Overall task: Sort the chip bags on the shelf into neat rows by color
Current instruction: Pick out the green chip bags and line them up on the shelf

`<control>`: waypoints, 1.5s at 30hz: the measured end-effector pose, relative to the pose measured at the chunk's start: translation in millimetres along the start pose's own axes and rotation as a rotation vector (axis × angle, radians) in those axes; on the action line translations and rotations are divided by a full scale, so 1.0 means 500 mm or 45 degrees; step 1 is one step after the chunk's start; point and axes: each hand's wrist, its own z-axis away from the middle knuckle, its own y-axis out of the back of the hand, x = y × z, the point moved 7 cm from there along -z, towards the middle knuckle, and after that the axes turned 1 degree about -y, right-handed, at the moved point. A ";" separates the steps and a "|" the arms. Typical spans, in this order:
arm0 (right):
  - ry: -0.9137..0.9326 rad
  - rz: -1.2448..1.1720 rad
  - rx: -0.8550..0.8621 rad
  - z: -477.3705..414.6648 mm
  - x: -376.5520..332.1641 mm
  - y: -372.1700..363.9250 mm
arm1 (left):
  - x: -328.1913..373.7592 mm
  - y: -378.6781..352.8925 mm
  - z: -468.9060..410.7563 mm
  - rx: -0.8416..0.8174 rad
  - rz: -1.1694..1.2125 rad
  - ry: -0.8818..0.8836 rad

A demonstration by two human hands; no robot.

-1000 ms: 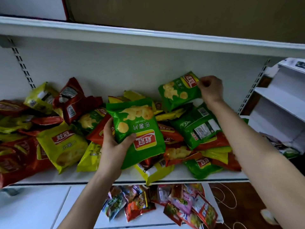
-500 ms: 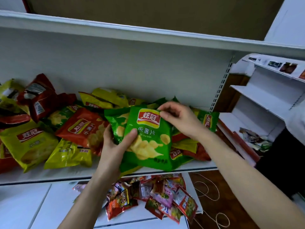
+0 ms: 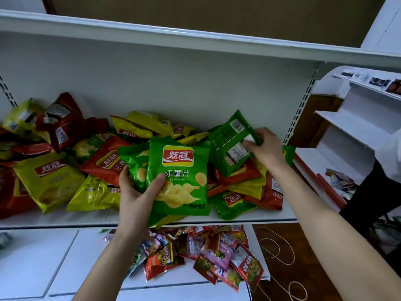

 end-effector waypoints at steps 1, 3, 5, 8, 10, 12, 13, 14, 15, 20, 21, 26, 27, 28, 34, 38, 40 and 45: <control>0.003 -0.079 0.037 -0.005 -0.003 0.018 | 0.001 0.002 0.000 0.013 -0.012 -0.010; -0.011 -0.226 0.082 -0.012 -0.003 0.055 | 0.003 0.003 -0.001 0.032 -0.027 -0.037; -0.071 -0.473 0.049 -0.009 0.004 0.086 | 0.005 0.003 0.000 0.053 -0.040 -0.066; -0.111 -0.723 -0.260 0.017 0.000 0.090 | 0.009 -0.008 0.004 0.035 -0.043 -0.103; -0.053 -0.608 -0.465 0.047 -0.013 0.069 | 0.004 -0.021 0.006 0.003 -0.020 -0.088; 0.051 -0.406 -0.521 0.074 -0.030 0.047 | 0.000 -0.039 0.013 -0.033 0.014 -0.065; 0.096 -0.342 -0.526 0.086 -0.039 0.033 | -0.003 -0.049 0.017 -0.055 0.016 -0.063; 0.138 -0.325 -0.538 0.099 -0.051 0.018 | -0.007 -0.059 0.021 -0.089 -0.005 -0.069; 0.178 -0.322 -0.553 0.111 -0.063 0.004 | -0.009 -0.068 0.026 -0.124 -0.034 -0.077; 0.272 -0.342 -0.671 0.135 -0.104 -0.036 | -0.014 -0.076 0.036 -0.170 -0.099 -0.065; 0.234 -0.368 -0.743 0.129 -0.103 -0.040 | -0.014 -0.068 0.030 -0.159 -0.094 -0.069; 0.081 -0.399 -0.337 -0.011 -0.079 -0.024 | 0.010 -0.033 0.014 -0.080 -0.113 -0.128; 0.075 -0.268 -0.227 -0.047 -0.070 -0.030 | 0.014 -0.026 0.010 -0.062 -0.107 -0.132; 0.057 -0.124 -0.181 -0.079 -0.062 -0.044 | 0.018 -0.019 0.006 -0.042 -0.099 -0.138; -0.121 0.292 -0.348 -0.179 -0.023 -0.166 | 0.042 0.010 -0.012 0.036 -0.084 -0.184; -0.066 0.261 -0.228 -0.199 -0.034 -0.172 | 0.044 0.016 -0.022 0.047 -0.075 -0.165; -0.091 0.122 -0.091 -0.204 -0.041 -0.136 | 0.045 0.017 -0.026 0.043 -0.075 -0.167; -0.143 -0.514 0.235 -0.169 -0.059 -0.030 | 0.053 0.022 -0.036 0.074 -0.041 -0.184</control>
